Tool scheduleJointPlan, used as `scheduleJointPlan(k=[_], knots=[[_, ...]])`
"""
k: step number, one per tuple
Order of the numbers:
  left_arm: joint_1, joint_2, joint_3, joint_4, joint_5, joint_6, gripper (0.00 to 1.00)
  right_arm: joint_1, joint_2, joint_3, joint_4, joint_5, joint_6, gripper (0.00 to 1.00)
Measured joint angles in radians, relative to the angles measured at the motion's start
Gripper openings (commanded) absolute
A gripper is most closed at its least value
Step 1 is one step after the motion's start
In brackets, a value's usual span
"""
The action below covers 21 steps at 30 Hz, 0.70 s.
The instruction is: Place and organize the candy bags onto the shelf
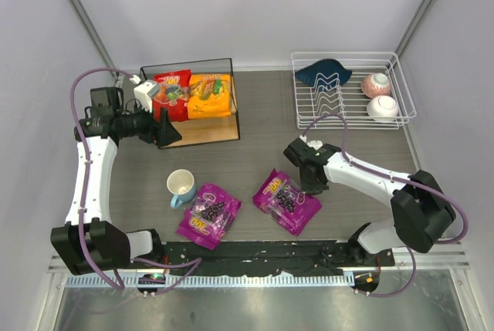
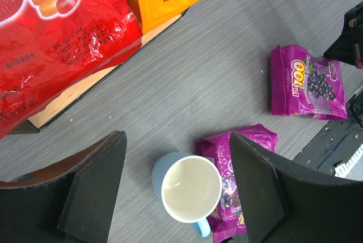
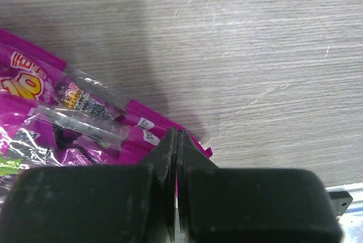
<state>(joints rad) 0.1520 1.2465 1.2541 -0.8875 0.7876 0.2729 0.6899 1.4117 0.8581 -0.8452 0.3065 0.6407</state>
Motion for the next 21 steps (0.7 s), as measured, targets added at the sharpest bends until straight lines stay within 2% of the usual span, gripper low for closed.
scheduleJointPlan(k=[9, 11, 15, 18, 19, 21], knots=[[0.0, 0.0, 0.0, -0.001, 0.002, -0.002, 0.78, 0.122, 0.02, 0.0, -0.039, -0.04, 0.04, 0.01], [0.0, 0.0, 0.0, -0.001, 0.002, -0.002, 0.78, 0.161, 0.019, 0.001, -0.053, -0.047, 0.058, 0.04], [0.0, 0.0, 0.0, -0.001, 0.002, -0.002, 0.78, 0.202, -0.015, 0.021, -0.085, -0.028, 0.102, 0.15], [0.0, 0.0, -0.002, -0.001, 0.001, -0.002, 0.77, 0.204, -0.098, 0.068, -0.091, 0.015, 0.119, 0.27], [0.0, 0.0, -0.004, -0.001, 0.001, -0.002, 0.78, 0.205, -0.125, 0.084, -0.084, 0.023, 0.117, 0.37], [0.0, -0.001, -0.01, -0.001, 0.001, -0.002, 0.78, 0.21, -0.187, 0.108, -0.03, 0.016, 0.092, 0.44]])
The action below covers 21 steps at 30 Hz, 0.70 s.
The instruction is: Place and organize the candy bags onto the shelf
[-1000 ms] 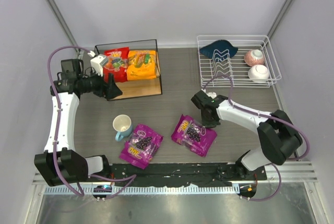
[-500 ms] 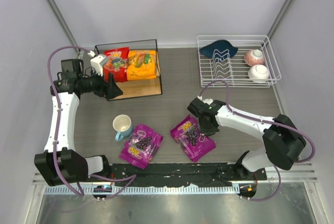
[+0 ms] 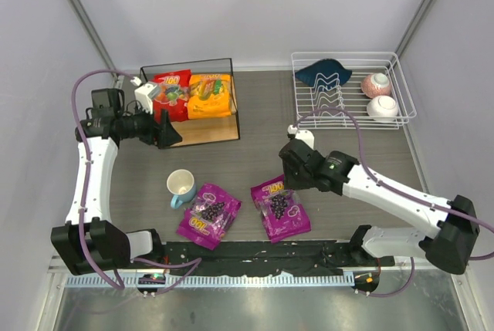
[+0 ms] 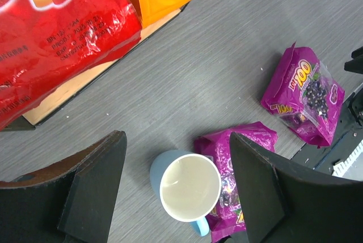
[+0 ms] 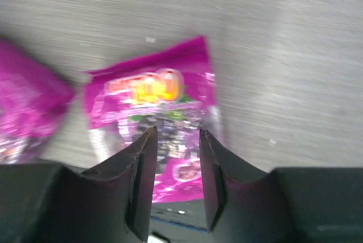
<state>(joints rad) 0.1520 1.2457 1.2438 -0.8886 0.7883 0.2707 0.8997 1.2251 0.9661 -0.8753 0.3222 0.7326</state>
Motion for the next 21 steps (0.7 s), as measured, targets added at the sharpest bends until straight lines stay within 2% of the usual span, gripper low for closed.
scheduleJointPlan(k=[5, 12, 13, 21], knots=[[0.0, 0.0, -0.018, 0.0, -0.002, 0.0, 0.78, 0.029, -0.032, -0.004, 0.258, -0.164, -0.15, 0.6], [0.0, -0.008, -0.021, -0.002, -0.011, 0.0, 0.78, 0.053, 0.17, -0.016, 0.536, -0.375, -0.359, 0.83], [0.0, -0.011, -0.021, -0.003, -0.014, 0.001, 0.78, 0.056, 0.205, -0.011, 0.561, -0.392, -0.38, 0.93], [0.0, -0.041, -0.021, -0.008, -0.033, 0.009, 0.78, 0.061, 0.38, 0.05, 0.708, -0.51, -0.47, 0.95]])
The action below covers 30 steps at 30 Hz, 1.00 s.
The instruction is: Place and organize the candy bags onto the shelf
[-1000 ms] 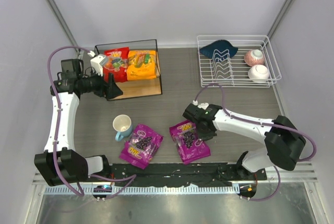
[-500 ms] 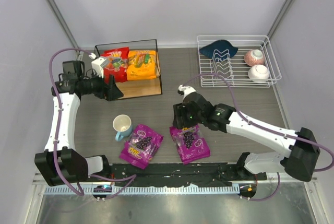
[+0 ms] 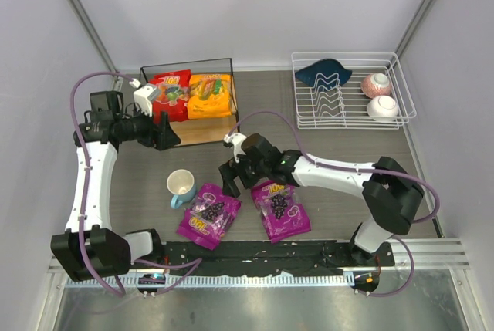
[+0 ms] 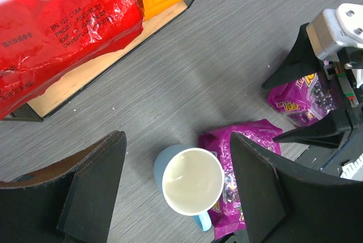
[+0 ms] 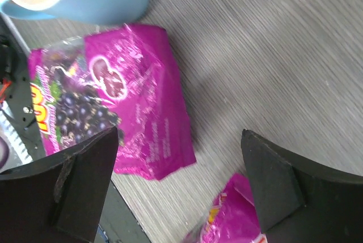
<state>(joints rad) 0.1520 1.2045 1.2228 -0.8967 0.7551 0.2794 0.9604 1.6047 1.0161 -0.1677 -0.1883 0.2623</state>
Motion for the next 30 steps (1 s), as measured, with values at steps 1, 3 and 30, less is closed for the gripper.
scheduleJointPlan(k=[1, 3, 30], knots=[[0.0, 0.0, 0.0, -0.001, -0.002, 0.002, 0.78, 0.0, 0.009, 0.008, 0.016, -0.02, -0.005, 0.95], [0.0, 0.0, 0.0, -0.003, -0.006, 0.007, 0.78, 0.001, 0.028, 0.024, 0.047, -0.064, -0.015, 0.94], [0.0, 0.0, 0.0, -0.014, -0.021, 0.02, 0.78, 0.077, 0.066, -0.002, 0.065, -0.106, -0.002, 0.01]])
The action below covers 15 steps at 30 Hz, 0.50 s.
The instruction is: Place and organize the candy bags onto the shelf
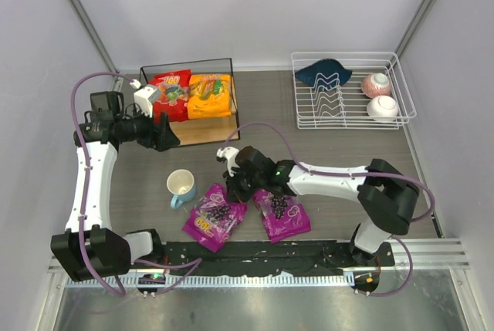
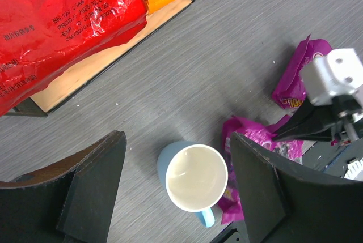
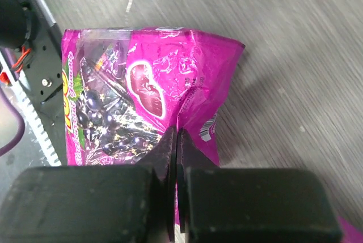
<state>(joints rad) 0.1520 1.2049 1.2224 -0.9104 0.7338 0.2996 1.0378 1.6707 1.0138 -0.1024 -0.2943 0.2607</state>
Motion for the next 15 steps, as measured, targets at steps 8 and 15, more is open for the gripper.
scheduleJointPlan(k=[8, 15], knots=[[0.0, 0.0, 0.0, 0.0, 0.0, -0.003, 0.78, 0.0, -0.196, -0.106, -0.051, 0.348, 0.244, 0.01], [0.0, 0.008, -0.003, 0.002, 0.01, -0.007, 0.78, 0.014, -0.297, -0.18, -0.094, 0.722, 0.685, 0.6]])
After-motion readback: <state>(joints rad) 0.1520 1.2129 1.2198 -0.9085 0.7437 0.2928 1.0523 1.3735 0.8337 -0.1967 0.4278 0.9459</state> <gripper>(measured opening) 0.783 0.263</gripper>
